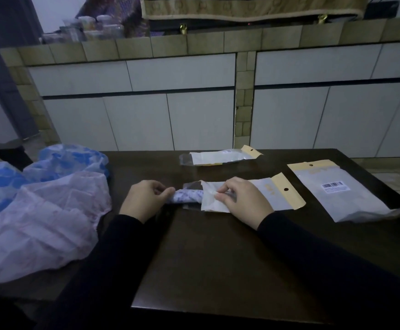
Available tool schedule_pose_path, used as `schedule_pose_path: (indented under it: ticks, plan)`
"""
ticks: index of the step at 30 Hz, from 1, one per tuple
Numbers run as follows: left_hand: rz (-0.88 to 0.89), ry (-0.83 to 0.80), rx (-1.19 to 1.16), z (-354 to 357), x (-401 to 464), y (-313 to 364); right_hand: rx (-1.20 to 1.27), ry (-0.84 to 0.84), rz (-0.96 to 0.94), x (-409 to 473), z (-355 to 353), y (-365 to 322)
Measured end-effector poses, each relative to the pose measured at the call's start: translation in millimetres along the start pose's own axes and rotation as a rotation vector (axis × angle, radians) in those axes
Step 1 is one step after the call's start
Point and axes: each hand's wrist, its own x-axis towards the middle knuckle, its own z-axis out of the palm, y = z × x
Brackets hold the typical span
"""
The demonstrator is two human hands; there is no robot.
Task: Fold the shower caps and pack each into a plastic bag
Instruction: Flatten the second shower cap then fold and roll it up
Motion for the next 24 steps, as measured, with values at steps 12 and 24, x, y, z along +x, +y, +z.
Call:
schedule_pose_path:
  ticks: [12,24]
  plan:
    - [-0.044,-0.032,-0.371,18,-9,19,-0.190,-0.164,-0.157,-6,-24,7]
    - [-0.029,-0.097,-0.453,29,-16,54,-0.142,-0.132,-0.081,-9,-26,13]
